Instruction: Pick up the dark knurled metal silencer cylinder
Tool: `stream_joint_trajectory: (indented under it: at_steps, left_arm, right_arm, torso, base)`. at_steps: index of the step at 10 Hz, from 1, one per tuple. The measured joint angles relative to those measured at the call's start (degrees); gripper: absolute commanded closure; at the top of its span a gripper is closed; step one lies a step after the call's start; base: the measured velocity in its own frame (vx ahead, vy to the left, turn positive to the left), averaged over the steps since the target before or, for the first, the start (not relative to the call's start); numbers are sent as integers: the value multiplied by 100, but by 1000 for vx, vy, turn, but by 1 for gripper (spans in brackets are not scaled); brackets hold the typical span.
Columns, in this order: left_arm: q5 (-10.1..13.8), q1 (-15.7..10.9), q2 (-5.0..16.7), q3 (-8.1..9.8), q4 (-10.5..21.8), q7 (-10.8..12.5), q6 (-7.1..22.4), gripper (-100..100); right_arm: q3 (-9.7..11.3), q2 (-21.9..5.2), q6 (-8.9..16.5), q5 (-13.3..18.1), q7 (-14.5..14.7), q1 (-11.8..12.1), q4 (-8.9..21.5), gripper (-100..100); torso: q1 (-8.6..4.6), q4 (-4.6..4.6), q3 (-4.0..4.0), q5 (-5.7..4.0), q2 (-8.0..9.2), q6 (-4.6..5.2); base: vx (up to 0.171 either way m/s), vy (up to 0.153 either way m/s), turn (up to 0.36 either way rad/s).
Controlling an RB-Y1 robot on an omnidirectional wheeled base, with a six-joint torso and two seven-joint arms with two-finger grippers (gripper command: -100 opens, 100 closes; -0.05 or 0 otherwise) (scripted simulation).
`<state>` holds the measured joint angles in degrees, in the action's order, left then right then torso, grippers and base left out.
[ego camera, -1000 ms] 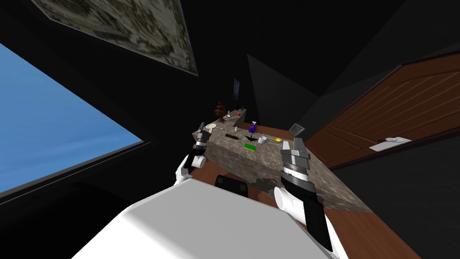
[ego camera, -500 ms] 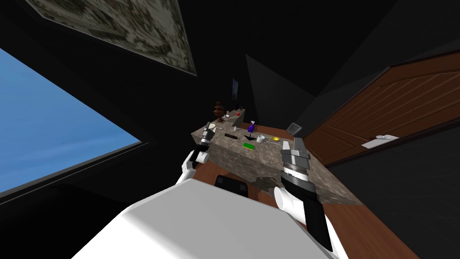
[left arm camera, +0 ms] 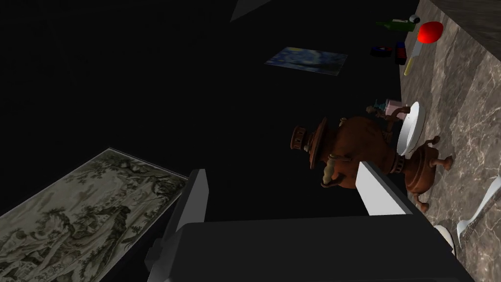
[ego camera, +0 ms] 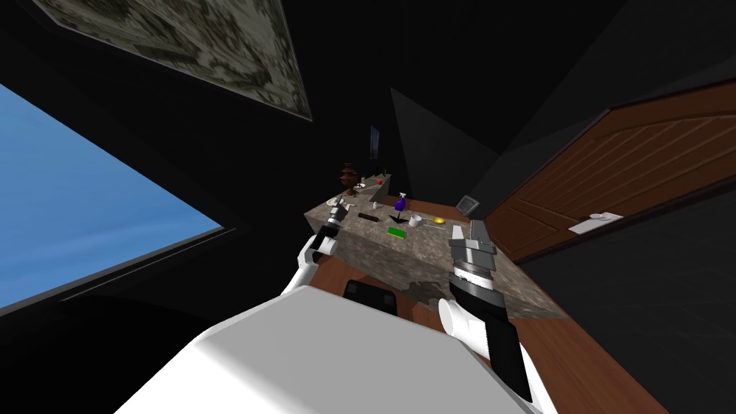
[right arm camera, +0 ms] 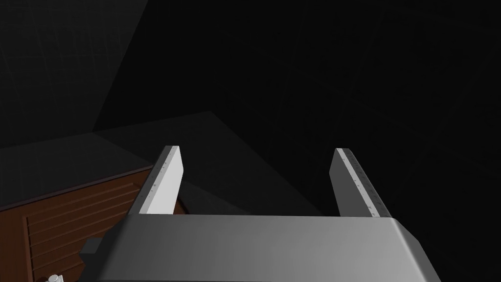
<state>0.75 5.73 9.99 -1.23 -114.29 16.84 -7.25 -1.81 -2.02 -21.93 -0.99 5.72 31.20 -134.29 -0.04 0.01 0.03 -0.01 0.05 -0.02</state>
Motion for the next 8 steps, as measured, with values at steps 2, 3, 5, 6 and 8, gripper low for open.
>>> stream_joint_trajectory:
  at_steps: [2, 3, 5, 6, 8]
  left_arm:
    - [-19, -348, 83, 21, 315, 96, 338, -100]
    - [-52, -526, 96, 1, 446, 117, 527, -100]
    - [-90, -761, 131, -15, 678, 163, 863, -100]
    - [-107, -898, 134, -18, 807, 186, 1025, -100]
    - [-119, -1091, 172, -24, 985, 218, 1284, -100]
  right_arm:
    - [0, 0, 0, 0, 0, 0, 0, 0]
    - [0, 0, 0, 0, 0, 0, 0, 0]
    - [0, 0, 0, 0, 0, 0, 0, 0]
    - [0, 0, 0, 0, 0, 0, 0, 0]
    - [0, 0, 0, 0, 0, 0, 0, 0]
  torso:
    - [0, 0, -1, 0, -2, 1]
    - [-1, 0, -1, 0, -1, 2]
    - [0, 0, 0, 0, -1, 1]
    - [1, 0, -1, 0, -1, 0]
    - [2, -1, -2, 1, -4, 1]
  base:
    - [-17, -10, -39]
    - [-16, -9, -26]
    - [-18, -9, -38]
    - [0, 0, 0]
    - [-9, -6, -37]
